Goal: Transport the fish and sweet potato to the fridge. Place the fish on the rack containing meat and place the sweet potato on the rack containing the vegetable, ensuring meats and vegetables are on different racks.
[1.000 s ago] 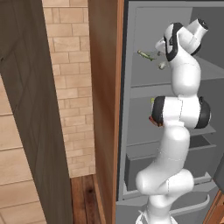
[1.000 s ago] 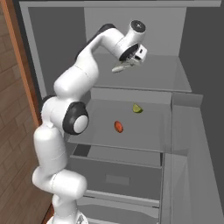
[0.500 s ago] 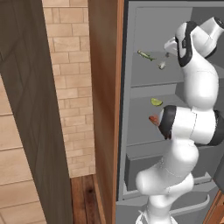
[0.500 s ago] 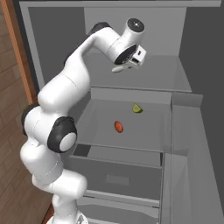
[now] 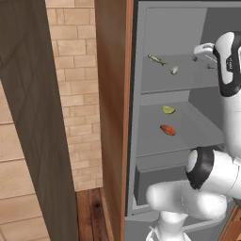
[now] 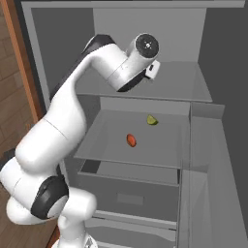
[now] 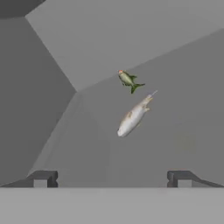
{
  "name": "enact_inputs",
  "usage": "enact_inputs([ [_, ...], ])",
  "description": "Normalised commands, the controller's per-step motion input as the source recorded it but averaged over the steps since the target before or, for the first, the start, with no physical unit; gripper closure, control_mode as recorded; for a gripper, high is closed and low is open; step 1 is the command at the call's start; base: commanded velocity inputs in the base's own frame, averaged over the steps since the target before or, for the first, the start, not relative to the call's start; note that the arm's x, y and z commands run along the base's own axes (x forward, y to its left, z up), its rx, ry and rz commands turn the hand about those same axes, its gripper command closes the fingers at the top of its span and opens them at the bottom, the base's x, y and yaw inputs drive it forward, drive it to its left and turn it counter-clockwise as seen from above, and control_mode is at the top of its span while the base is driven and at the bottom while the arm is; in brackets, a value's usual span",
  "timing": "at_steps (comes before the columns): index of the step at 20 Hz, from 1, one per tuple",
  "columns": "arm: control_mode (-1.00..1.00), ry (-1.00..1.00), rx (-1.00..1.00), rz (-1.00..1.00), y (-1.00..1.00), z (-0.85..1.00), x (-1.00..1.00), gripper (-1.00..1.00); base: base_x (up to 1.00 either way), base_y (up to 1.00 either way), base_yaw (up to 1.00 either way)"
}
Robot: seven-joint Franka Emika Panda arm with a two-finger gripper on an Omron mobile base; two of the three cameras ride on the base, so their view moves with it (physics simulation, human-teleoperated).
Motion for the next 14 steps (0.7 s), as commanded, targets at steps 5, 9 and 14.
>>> enact_inputs([
  [5, -1.00, -0.19, 0.11, -0.01, 0.54, 0.02, -1.00, -1.00, 0.00, 0.00, 0.00],
  [9, -1.00, -0.10, 0.13, -0.06, 0.34, 0.31, -1.00, -1.00, 0.00, 0.00, 0.00],
  [14, -1.00, 0.00, 0.10, -0.09, 0.16, 0.49, -1.00, -1.00, 0.00, 0.00, 0.00],
])
